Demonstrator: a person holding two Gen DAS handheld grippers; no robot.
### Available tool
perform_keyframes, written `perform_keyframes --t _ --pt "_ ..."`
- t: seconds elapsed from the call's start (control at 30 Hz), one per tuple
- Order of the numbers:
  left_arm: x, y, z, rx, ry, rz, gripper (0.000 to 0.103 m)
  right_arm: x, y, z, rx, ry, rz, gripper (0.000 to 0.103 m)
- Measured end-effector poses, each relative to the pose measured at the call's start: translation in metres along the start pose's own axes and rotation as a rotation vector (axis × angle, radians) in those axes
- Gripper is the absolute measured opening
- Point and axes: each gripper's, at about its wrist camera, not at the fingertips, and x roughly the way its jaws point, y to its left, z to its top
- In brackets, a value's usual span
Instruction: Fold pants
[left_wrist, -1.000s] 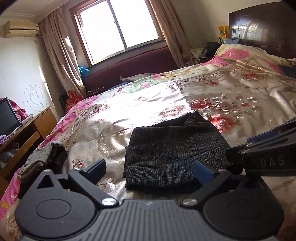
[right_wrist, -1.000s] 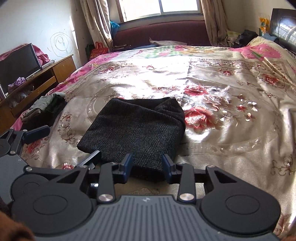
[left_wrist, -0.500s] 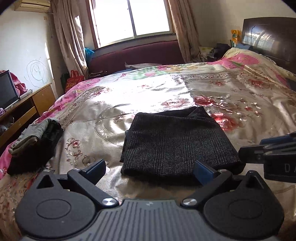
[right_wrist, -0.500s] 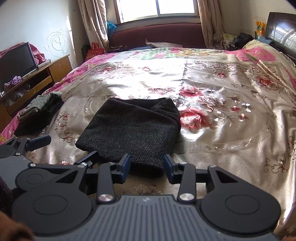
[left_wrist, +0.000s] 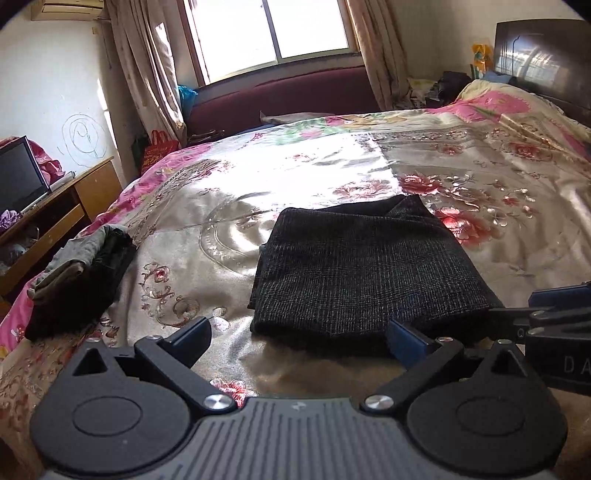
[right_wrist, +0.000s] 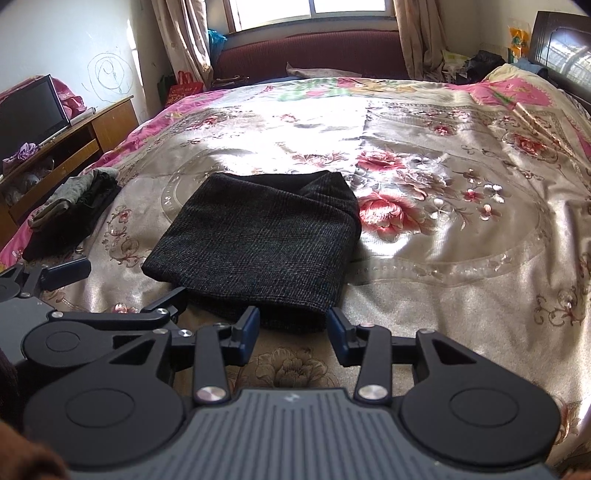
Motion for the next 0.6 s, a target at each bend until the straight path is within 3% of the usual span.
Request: perform_keyframes --t 0.6 --pt "-0.0058 0.0034 0.0027 -0.040 0.004 0.032 0.103 -0.0032 0.0041 -0.0007 0.008 -0.016 0.018 0.042"
